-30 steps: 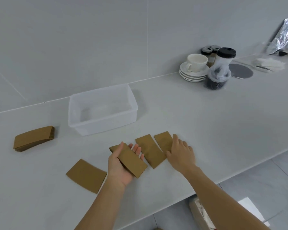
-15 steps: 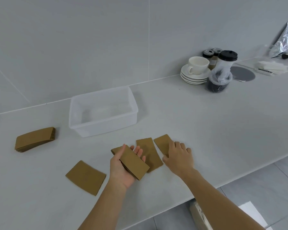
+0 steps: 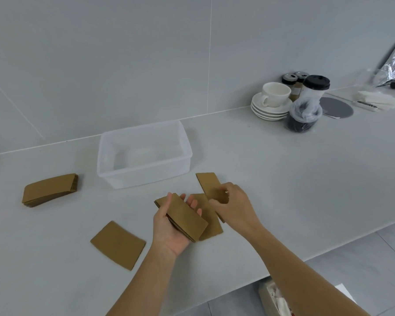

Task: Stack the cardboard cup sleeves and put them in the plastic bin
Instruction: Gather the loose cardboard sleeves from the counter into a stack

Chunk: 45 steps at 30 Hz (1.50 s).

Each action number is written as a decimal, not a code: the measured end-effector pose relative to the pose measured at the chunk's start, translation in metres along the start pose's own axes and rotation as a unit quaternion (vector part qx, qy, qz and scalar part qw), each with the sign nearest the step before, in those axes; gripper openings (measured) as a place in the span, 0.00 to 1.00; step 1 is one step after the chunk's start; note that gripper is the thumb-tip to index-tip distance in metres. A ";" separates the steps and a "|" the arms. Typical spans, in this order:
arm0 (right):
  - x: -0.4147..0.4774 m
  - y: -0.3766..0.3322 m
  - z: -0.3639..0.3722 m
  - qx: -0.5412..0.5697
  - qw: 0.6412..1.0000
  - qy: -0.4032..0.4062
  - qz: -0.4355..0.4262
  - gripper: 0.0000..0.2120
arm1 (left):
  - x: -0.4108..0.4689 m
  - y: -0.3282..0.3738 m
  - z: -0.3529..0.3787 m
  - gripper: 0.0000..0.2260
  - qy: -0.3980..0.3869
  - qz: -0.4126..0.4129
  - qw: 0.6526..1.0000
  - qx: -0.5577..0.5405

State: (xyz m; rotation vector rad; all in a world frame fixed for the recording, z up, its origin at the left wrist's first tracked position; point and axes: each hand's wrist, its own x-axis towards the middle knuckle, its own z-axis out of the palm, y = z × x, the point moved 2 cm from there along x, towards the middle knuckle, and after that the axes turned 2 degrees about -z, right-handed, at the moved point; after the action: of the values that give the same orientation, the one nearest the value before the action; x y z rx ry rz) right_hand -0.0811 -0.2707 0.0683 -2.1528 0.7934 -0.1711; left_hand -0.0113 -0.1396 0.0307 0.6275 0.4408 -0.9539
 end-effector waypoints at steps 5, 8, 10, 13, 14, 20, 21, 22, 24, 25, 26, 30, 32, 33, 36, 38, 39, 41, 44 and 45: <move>-0.017 -0.023 0.022 0.006 0.996 -0.062 -0.056 0.20 | 0.001 0.001 -0.002 0.25 -0.033 0.006 0.998 0.055; -0.025 -0.030 0.035 0.005 0.993 -0.085 -0.088 0.21 | 0.004 0.003 -0.006 0.23 -0.048 0.013 0.997 0.057; -0.028 -0.032 0.041 0.012 0.991 -0.095 -0.091 0.21 | 0.002 0.003 -0.006 0.17 -0.060 0.019 0.997 0.052; -0.028 -0.035 0.047 -0.008 0.990 -0.108 -0.096 0.21 | -0.001 0.003 -0.007 0.14 -0.056 0.023 0.997 0.047; -0.028 -0.035 0.048 -0.017 0.989 -0.111 -0.099 0.20 | -0.001 0.003 -0.008 0.14 -0.046 0.025 0.998 0.043; -0.030 -0.033 0.054 -0.052 0.979 -0.156 -0.120 0.20 | -0.006 0.002 -0.013 0.11 -0.010 0.014 0.999 0.030; -0.029 -0.032 0.055 -0.053 0.977 -0.169 -0.120 0.20 | -0.007 0.002 -0.014 0.12 -0.001 0.016 0.999 0.033; -0.027 -0.031 0.054 -0.054 0.974 -0.186 -0.118 0.21 | -0.006 0.003 -0.016 0.12 0.009 0.018 0.999 0.036; -0.024 -0.031 0.053 -0.050 0.967 -0.226 -0.109 0.21 | -0.007 0.005 -0.018 0.10 0.026 0.017 0.999 0.042; -0.021 -0.031 0.052 -0.037 0.964 -0.241 -0.104 0.20 | -0.008 0.006 -0.018 0.08 0.030 0.014 0.999 0.042; -0.019 -0.031 0.051 -0.015 0.965 -0.243 -0.096 0.19 | -0.009 0.007 -0.019 0.07 0.033 0.012 0.999 0.041; -0.008 -0.025 0.044 -0.058 0.990 -0.124 -0.036 0.15 | -0.008 0.016 -0.028 0.09 0.062 0.045 0.997 0.015; -0.004 -0.020 0.044 -0.174 0.983 -0.062 -0.021 0.21 | -0.007 0.021 -0.033 0.13 0.075 0.065 0.995 0.006; -0.004 -0.016 0.045 -0.212 0.976 -0.045 -0.011 0.24 | -0.008 0.023 -0.035 0.14 0.078 0.069 0.994 0.004; -0.005 -0.003 0.053 -0.264 0.964 -0.031 0.012 0.29 | -0.010 0.024 -0.040 0.14 0.089 0.075 0.993 -0.002; -0.008 0.005 0.060 -0.290 0.956 -0.034 0.012 0.30 | -0.012 0.023 -0.043 0.13 0.096 0.077 0.992 -0.004; -0.010 0.008 0.064 -0.305 0.952 -0.028 0.007 0.30 | -0.013 0.023 -0.044 0.12 0.099 0.077 0.992 -0.004; -0.012 0.011 0.068 -0.323 0.946 -0.007 -0.009 0.25 | -0.015 0.024 -0.045 0.10 0.101 0.077 0.992 -0.005; -0.011 0.011 0.070 -0.313 0.949 0.008 -0.023 0.18 | -0.017 0.025 -0.048 0.09 0.103 0.075 0.992 -0.006; -0.010 0.010 0.070 -0.308 0.951 0.005 -0.022 0.17 | -0.017 0.025 -0.049 0.10 0.103 0.074 0.992 -0.005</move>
State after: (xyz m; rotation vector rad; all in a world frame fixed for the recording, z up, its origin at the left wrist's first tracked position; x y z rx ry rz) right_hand -0.0676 -0.2240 0.0163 -2.7574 0.8869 0.0566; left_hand -0.0023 -0.0858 0.0126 0.7422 0.5742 -0.7489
